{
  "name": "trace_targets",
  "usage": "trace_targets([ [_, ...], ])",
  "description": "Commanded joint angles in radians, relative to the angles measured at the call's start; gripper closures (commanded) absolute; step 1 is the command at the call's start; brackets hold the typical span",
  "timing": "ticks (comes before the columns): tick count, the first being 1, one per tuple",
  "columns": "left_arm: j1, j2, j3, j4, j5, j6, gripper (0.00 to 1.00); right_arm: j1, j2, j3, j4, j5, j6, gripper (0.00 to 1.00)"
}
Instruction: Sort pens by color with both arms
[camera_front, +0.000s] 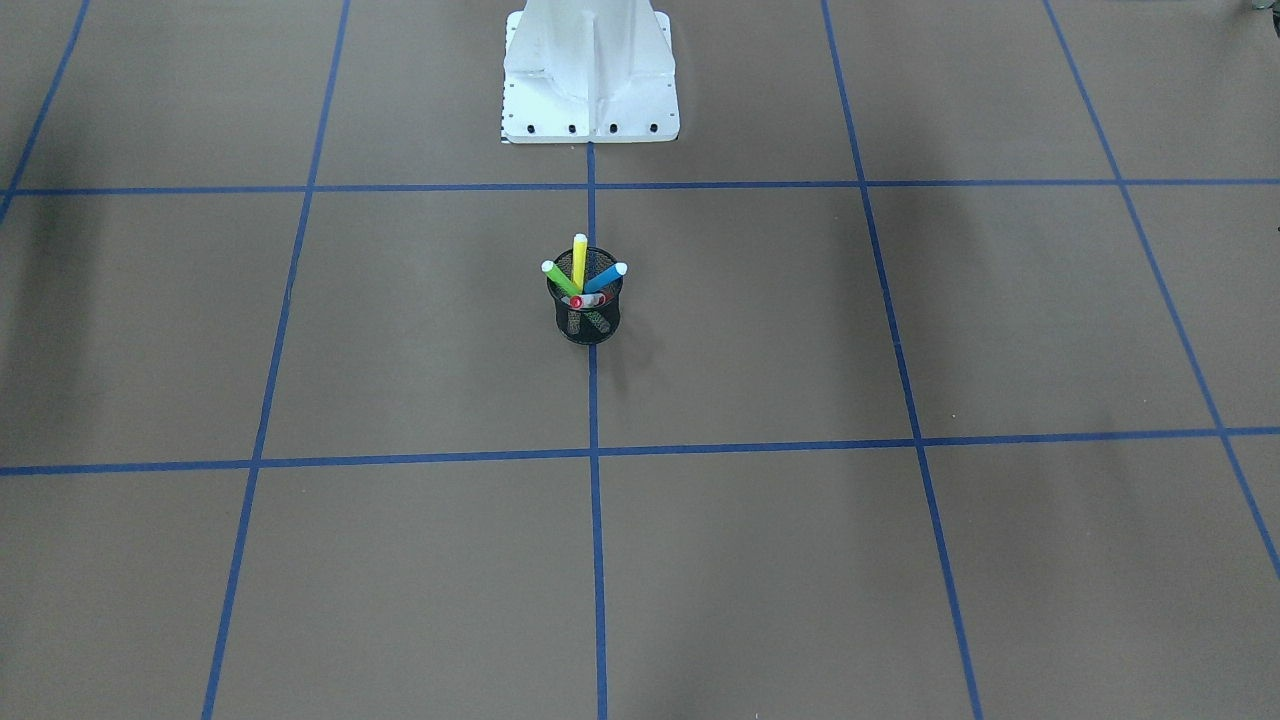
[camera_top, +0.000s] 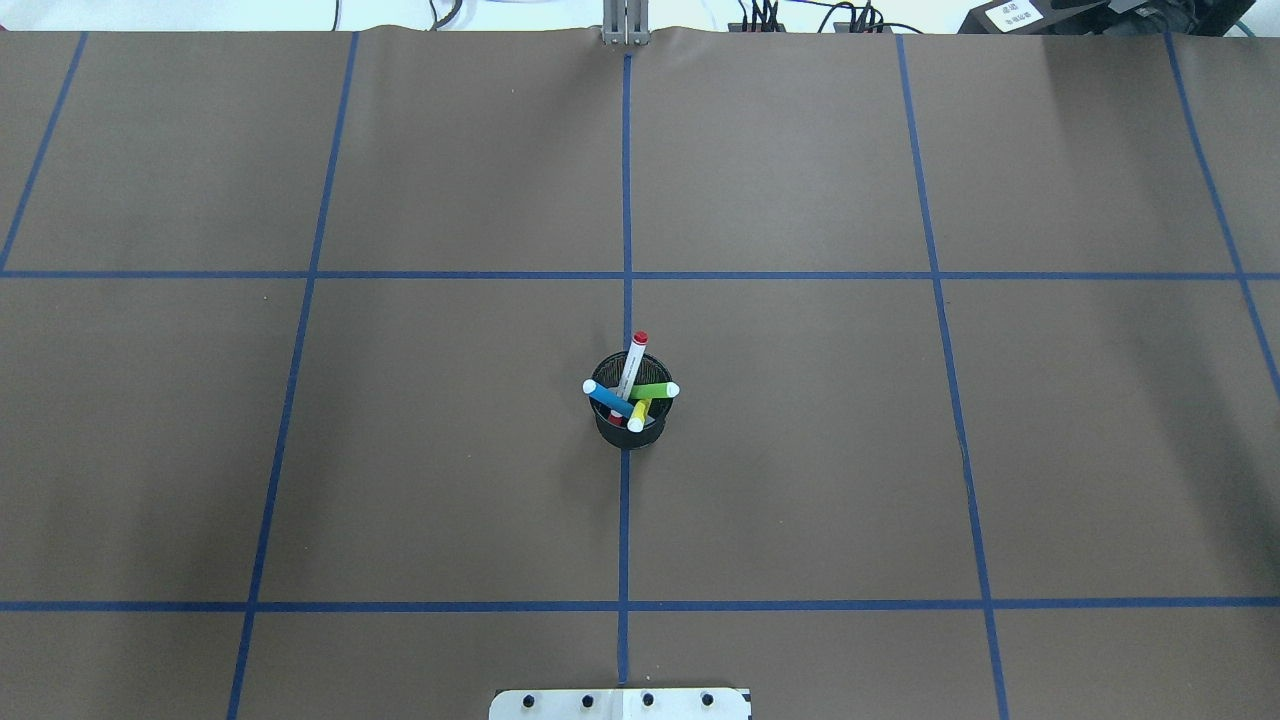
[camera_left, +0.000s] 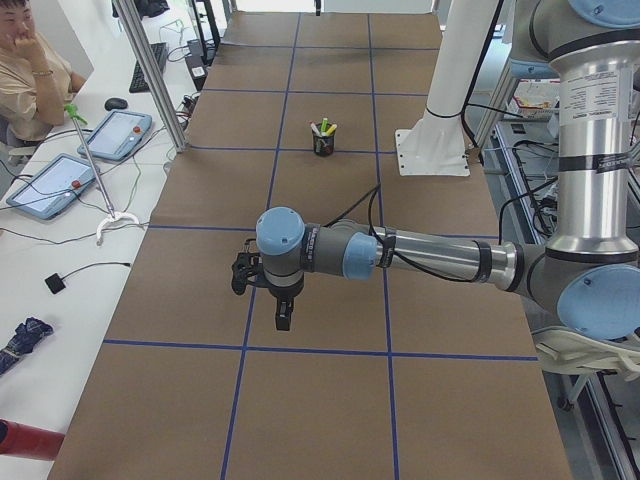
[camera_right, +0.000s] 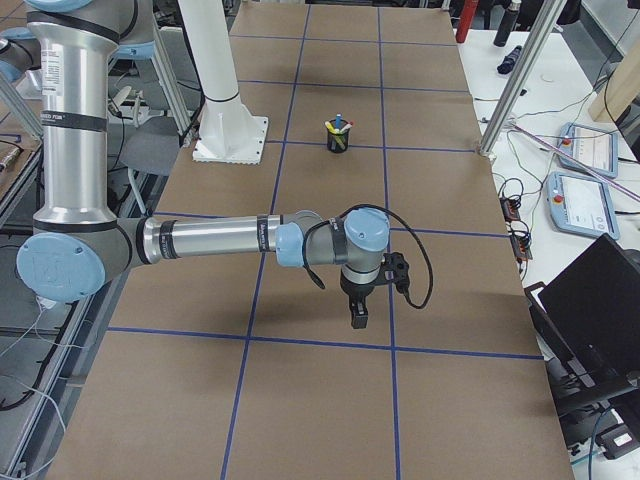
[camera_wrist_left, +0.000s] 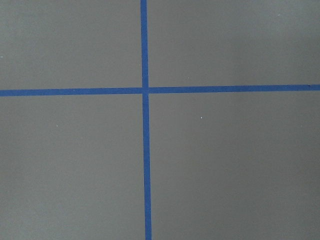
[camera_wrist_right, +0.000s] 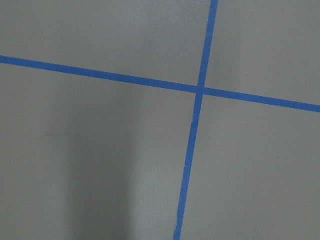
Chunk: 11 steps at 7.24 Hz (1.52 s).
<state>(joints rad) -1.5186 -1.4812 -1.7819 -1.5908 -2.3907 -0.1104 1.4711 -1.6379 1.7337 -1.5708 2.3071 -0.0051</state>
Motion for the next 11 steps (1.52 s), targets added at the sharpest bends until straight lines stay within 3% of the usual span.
trace_targets([
  [1,0.0,0.004,-0.008,0.0,-0.001,-0.002,0.0,0.0,0.0,0.012,0.0,0.0,-0.01,0.0],
  [5,0.0,-0.005,-0.034,-0.001,-0.004,-0.005,0.0,-0.003,0.007,0.065,0.005,0.006,-0.006,0.0],
  [8,0.0,-0.088,-0.047,-0.008,-0.004,0.0,0.0,-0.003,0.061,0.052,0.2,0.003,0.004,0.0],
  [11,0.0,-0.12,-0.063,-0.065,-0.005,0.0,0.0,-0.009,0.13,0.026,0.218,0.008,0.007,0.0],
])
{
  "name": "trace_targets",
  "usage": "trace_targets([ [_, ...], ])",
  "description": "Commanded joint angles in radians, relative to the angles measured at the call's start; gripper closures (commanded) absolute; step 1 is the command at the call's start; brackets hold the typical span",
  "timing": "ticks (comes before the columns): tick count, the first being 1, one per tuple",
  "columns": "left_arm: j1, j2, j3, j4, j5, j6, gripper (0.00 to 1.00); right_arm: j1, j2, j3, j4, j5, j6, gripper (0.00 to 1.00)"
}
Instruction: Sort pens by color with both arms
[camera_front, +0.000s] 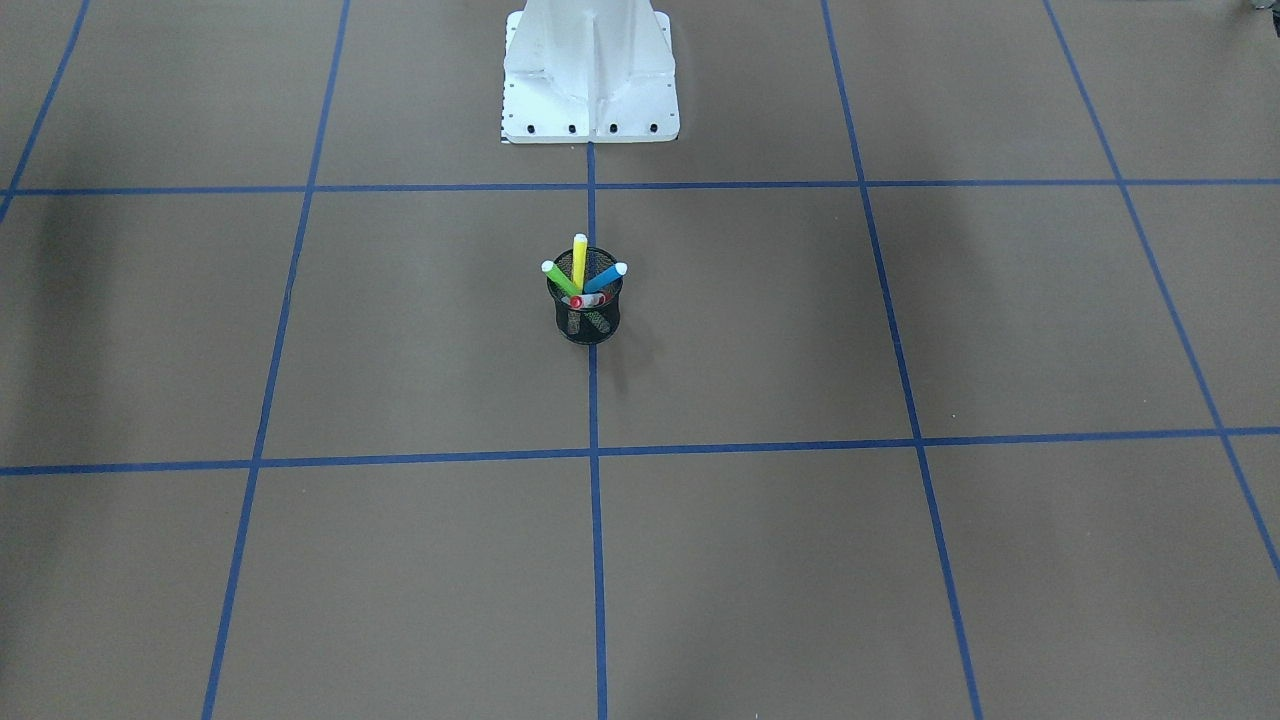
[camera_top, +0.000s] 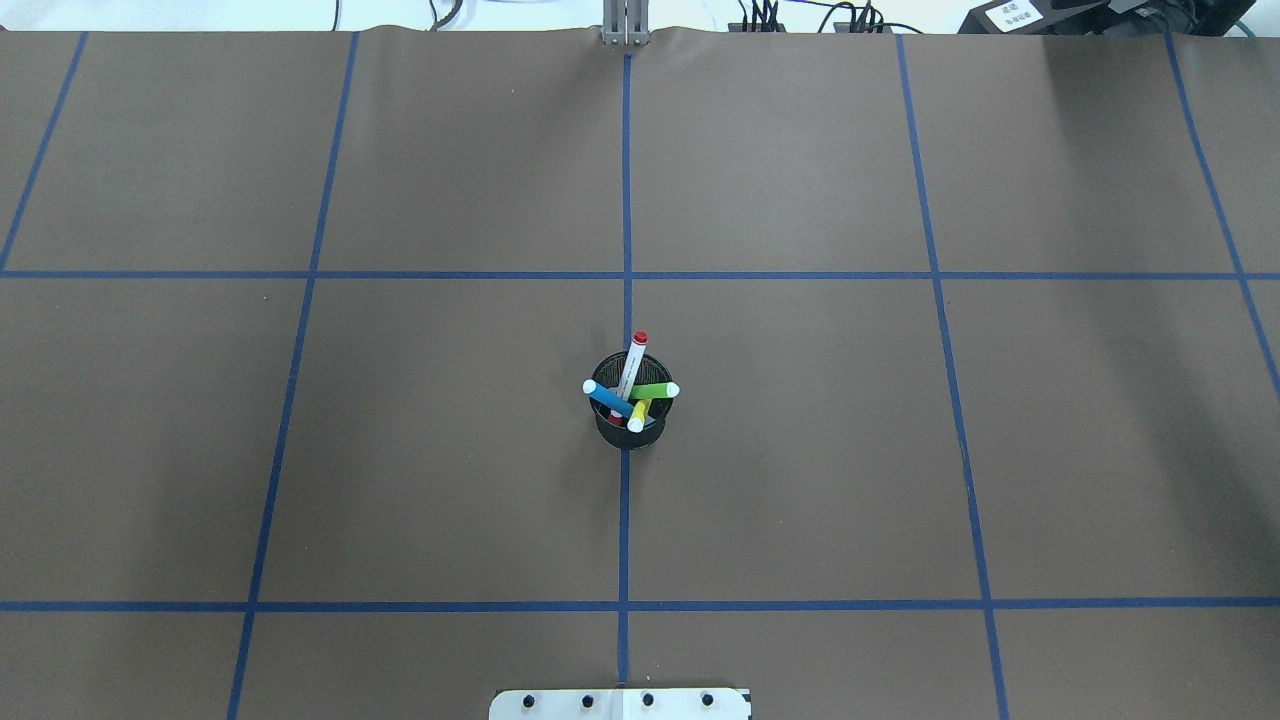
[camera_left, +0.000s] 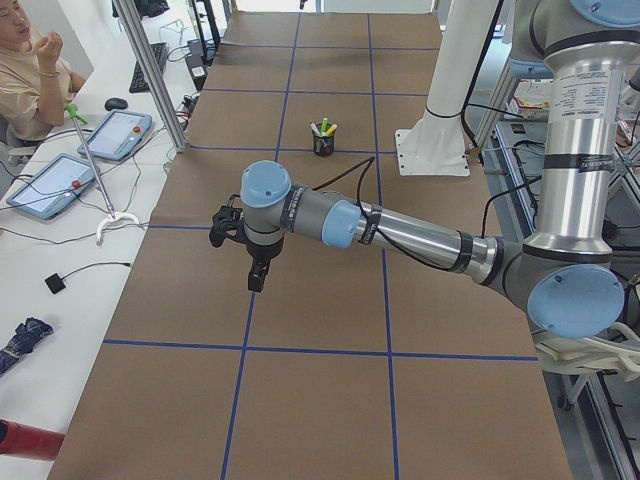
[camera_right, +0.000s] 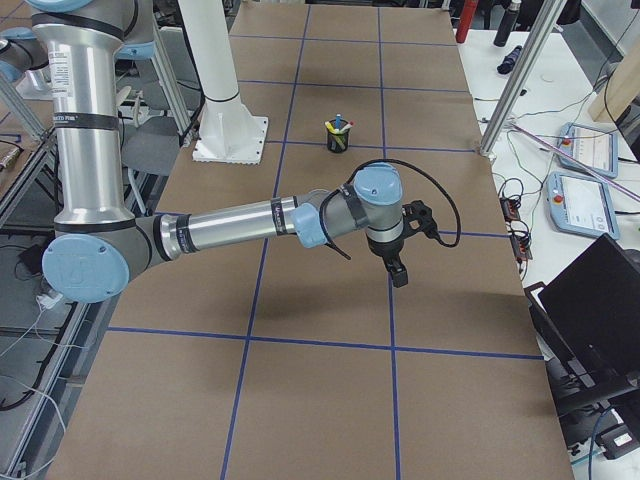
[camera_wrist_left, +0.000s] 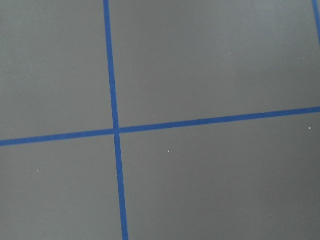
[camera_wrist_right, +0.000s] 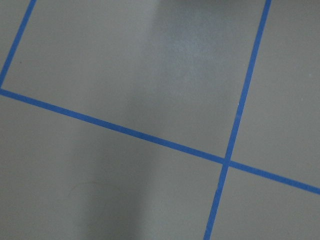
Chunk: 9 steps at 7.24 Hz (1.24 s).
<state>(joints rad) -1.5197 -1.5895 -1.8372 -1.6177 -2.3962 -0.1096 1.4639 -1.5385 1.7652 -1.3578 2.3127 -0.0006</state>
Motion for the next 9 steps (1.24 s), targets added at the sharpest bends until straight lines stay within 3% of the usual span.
trace_targets([
  [1,0.001,-0.017,-0.014,-0.094,-0.003,-0.034,0.0,-0.016,0.059,-0.013,0.008,0.001,0.001,0.0],
  [3,0.03,-0.021,-0.042,-0.258,-0.008,-0.167,0.0,-0.074,0.081,-0.03,0.009,-0.006,0.04,0.0],
  [5,0.155,-0.095,-0.039,-0.255,0.005,-0.192,0.0,-0.114,0.11,-0.03,0.008,-0.006,0.045,0.0],
  [8,0.309,-0.194,-0.036,-0.24,0.008,-0.408,0.0,-0.117,0.107,-0.03,0.008,-0.004,0.044,0.0],
  [9,0.373,-0.281,-0.037,-0.112,0.008,-0.441,0.0,-0.117,0.107,-0.03,0.008,-0.004,0.044,0.0],
])
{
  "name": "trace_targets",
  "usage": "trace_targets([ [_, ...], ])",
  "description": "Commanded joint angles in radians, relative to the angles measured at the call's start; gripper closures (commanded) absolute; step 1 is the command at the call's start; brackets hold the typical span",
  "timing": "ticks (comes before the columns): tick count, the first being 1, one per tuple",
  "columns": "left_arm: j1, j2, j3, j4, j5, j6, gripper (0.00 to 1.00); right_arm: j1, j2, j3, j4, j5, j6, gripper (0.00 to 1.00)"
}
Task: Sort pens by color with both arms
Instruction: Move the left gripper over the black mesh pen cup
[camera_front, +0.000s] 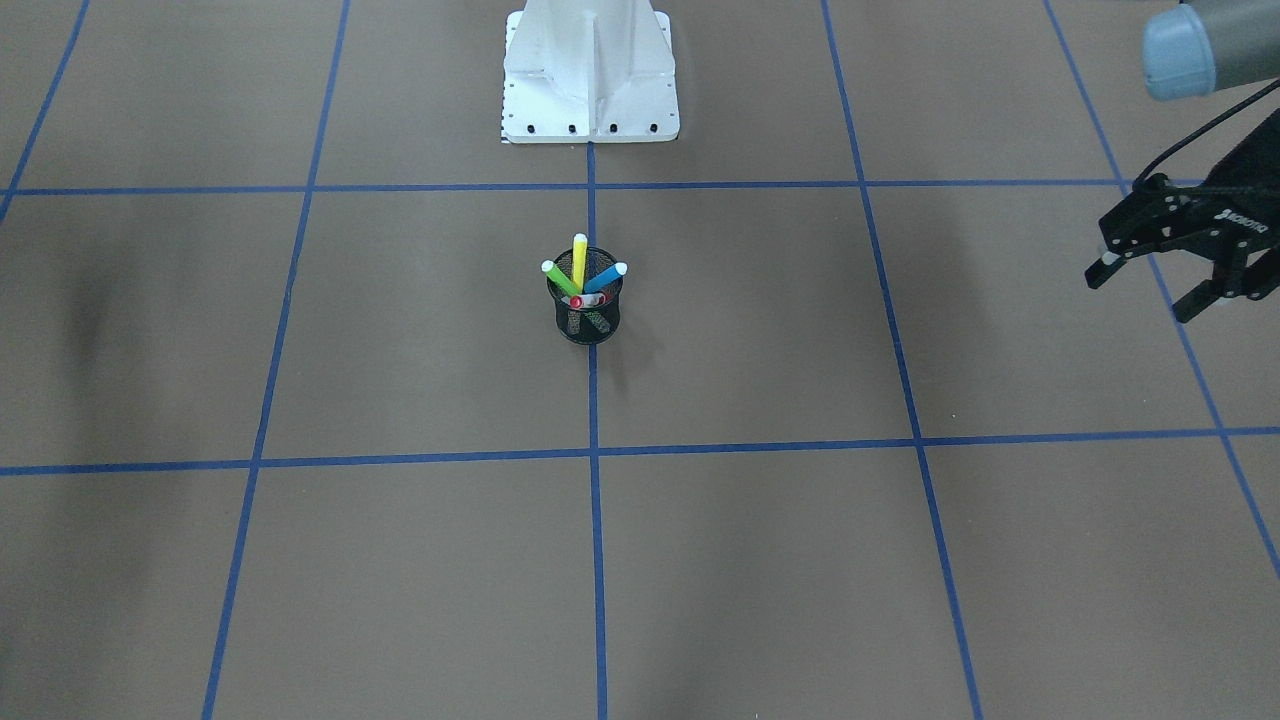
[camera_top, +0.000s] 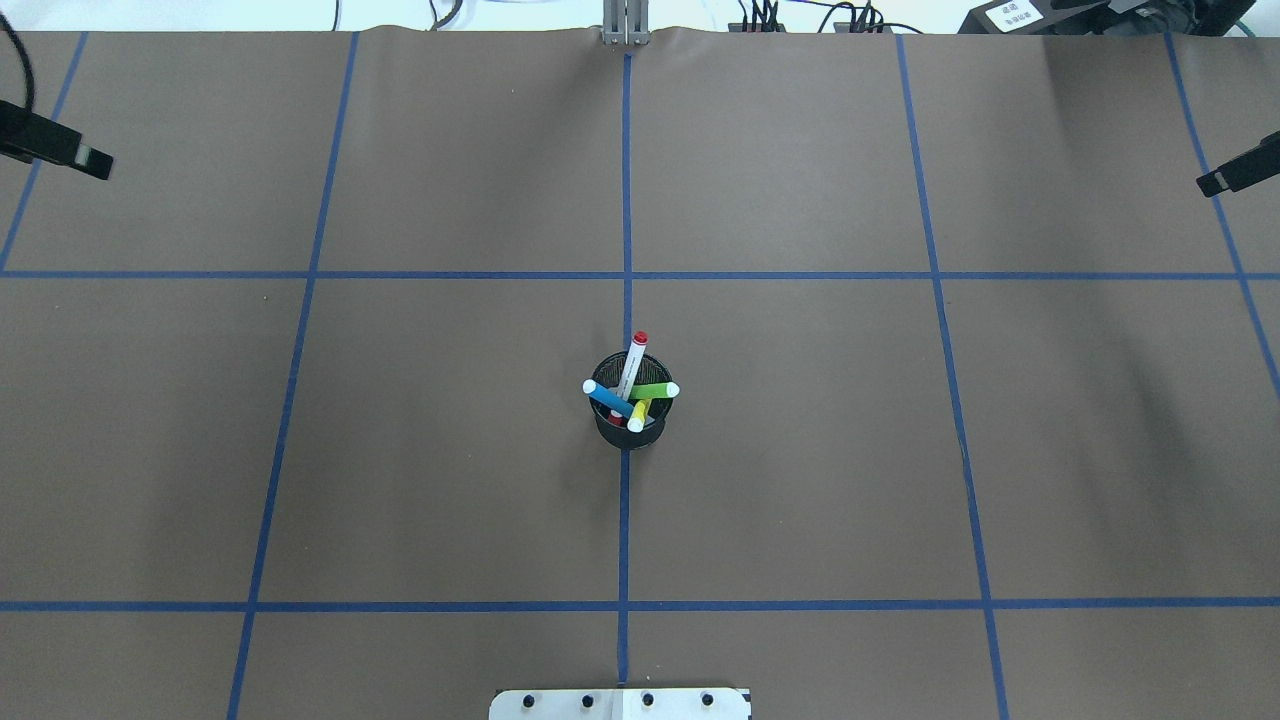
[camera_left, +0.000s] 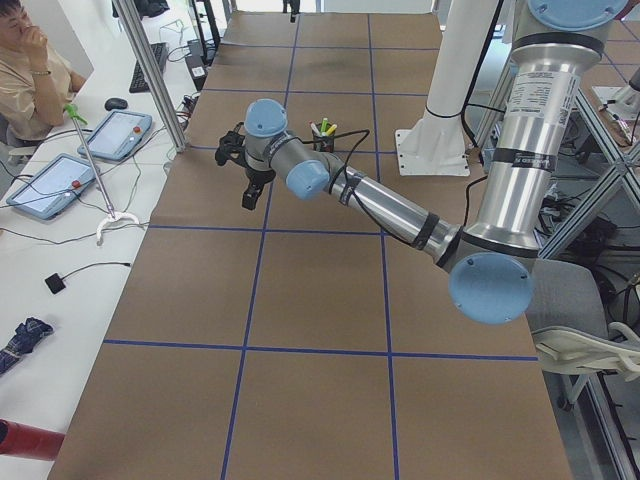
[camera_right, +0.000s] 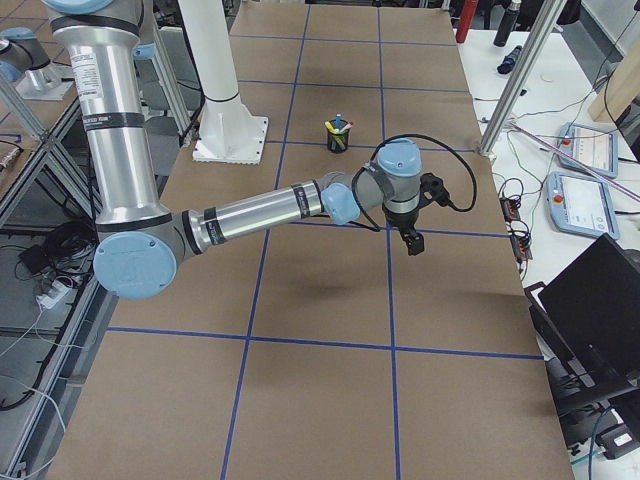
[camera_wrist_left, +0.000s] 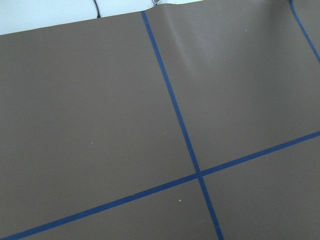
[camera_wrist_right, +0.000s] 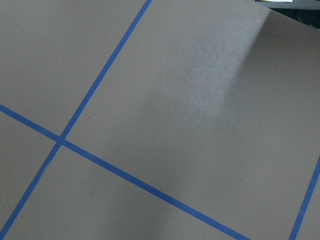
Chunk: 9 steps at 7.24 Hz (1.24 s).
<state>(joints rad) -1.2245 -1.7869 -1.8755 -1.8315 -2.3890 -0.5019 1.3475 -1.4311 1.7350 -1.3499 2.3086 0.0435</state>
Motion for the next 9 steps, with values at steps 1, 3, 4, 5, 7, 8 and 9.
trace_targets([
  [1,0.13,-0.174,0.001,0.253,0.001,-0.049,0.0,-0.001,-0.002,0.0,0.0,-0.001,-0.001,0.0],
  [3,0.242,-0.308,0.003,0.459,0.004,-0.049,0.0,-0.002,-0.006,-0.002,0.0,-0.001,-0.002,0.0],
  [4,0.297,-0.343,0.003,0.484,0.051,-0.049,0.0,-0.001,-0.008,-0.002,0.0,-0.003,-0.002,0.0],
  [5,0.354,-0.388,0.033,0.485,0.075,-0.052,0.0,-0.002,-0.009,-0.002,0.0,-0.003,-0.002,0.0],
  [7,0.44,-0.494,0.163,0.483,0.067,-0.055,0.0,-0.002,-0.012,-0.002,0.0,-0.003,-0.002,0.0],
  [8,0.45,-0.559,0.241,0.485,0.059,-0.072,0.0,-0.002,-0.012,-0.003,0.0,-0.003,-0.002,0.0],
  [9,0.454,-0.641,0.354,0.492,-0.014,-0.075,0.0,-0.002,-0.012,-0.005,0.0,-0.003,-0.002,0.0],
])
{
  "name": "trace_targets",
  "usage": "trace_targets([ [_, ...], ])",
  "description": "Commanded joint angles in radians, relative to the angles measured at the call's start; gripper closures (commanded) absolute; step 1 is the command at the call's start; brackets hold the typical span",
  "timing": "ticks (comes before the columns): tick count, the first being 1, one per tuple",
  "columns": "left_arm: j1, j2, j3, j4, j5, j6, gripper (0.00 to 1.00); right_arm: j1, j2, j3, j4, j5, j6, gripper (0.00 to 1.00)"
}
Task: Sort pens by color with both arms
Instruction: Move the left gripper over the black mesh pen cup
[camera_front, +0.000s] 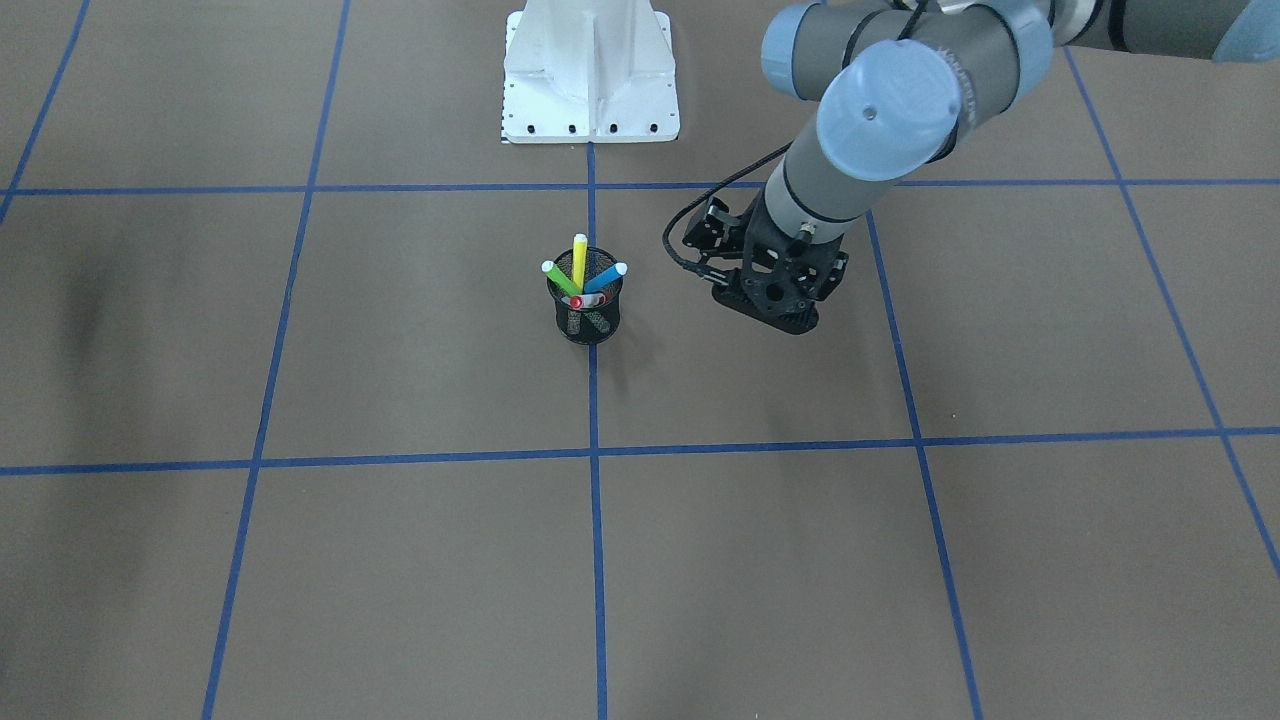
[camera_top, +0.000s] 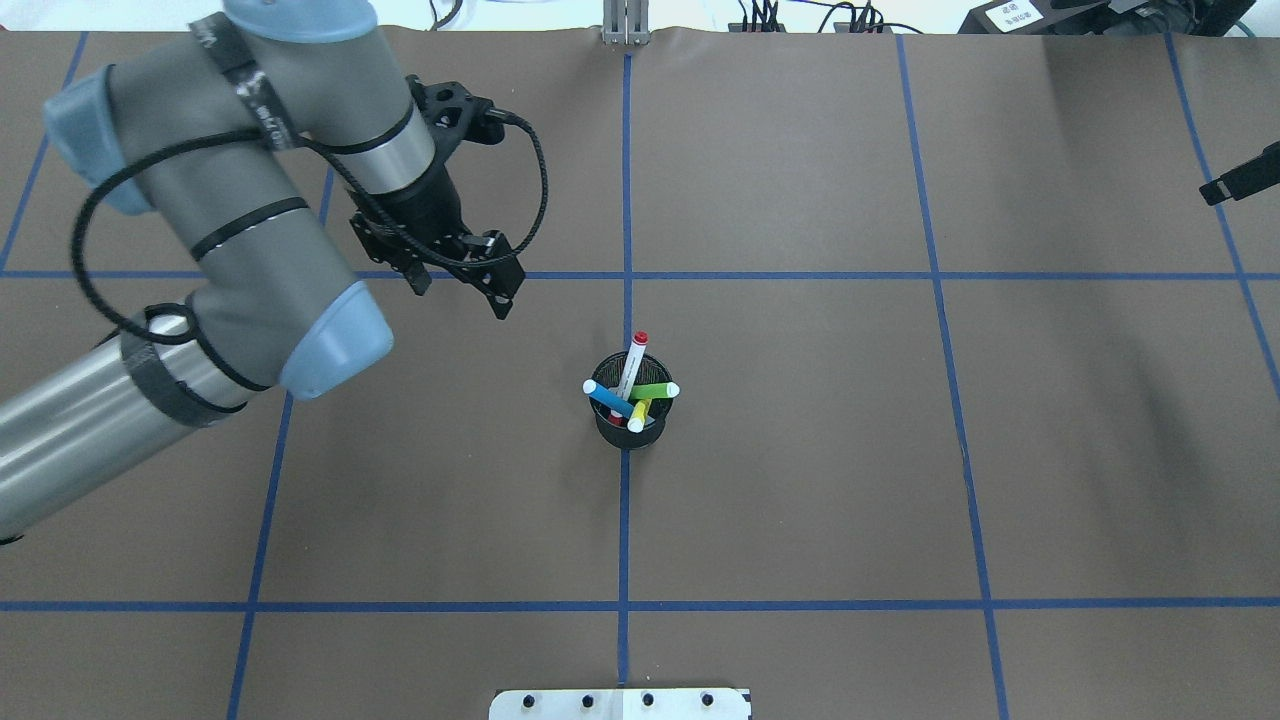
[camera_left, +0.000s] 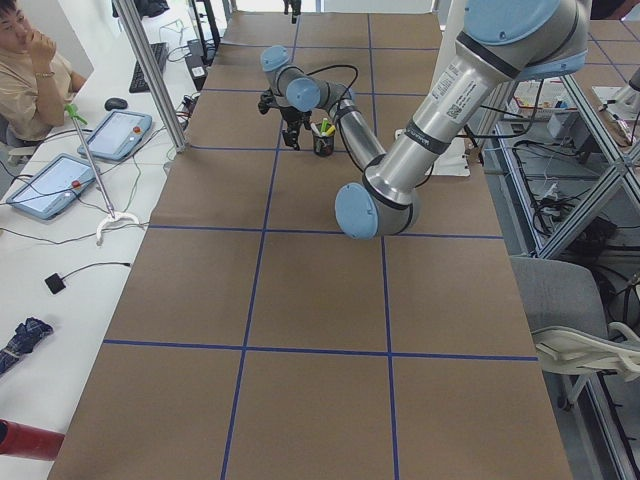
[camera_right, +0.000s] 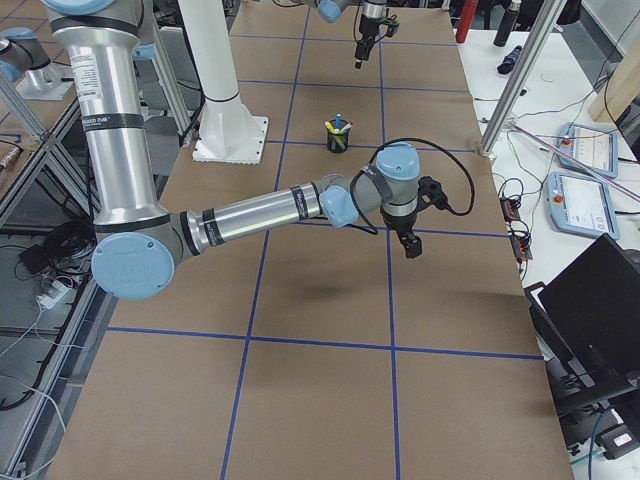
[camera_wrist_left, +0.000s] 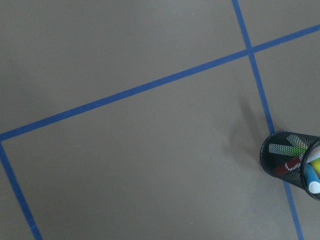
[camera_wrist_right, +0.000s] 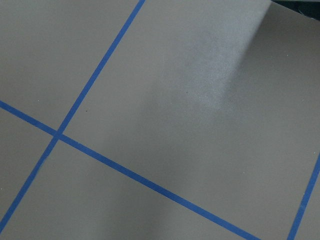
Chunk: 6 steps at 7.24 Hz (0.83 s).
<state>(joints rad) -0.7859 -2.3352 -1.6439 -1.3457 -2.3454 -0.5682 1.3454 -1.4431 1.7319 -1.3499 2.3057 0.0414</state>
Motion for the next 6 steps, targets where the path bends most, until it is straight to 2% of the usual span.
trace_targets([
  [1,0.019,-0.148,0.187,0.007,-0.069,-0.009,0.0,-0.002,0.0,-0.003,0.0,0.0,0.001,0.0],
  [4,0.095,-0.187,0.251,0.01,-0.074,-0.008,0.01,-0.002,0.0,-0.008,0.0,0.0,0.0,0.0],
  [5,0.106,-0.187,0.253,0.011,-0.074,-0.009,0.19,-0.002,-0.002,-0.008,0.0,0.0,0.0,0.0],
  [6,0.122,-0.184,0.253,0.013,-0.074,-0.009,0.25,-0.002,-0.002,-0.008,0.0,0.0,0.0,0.0],
])
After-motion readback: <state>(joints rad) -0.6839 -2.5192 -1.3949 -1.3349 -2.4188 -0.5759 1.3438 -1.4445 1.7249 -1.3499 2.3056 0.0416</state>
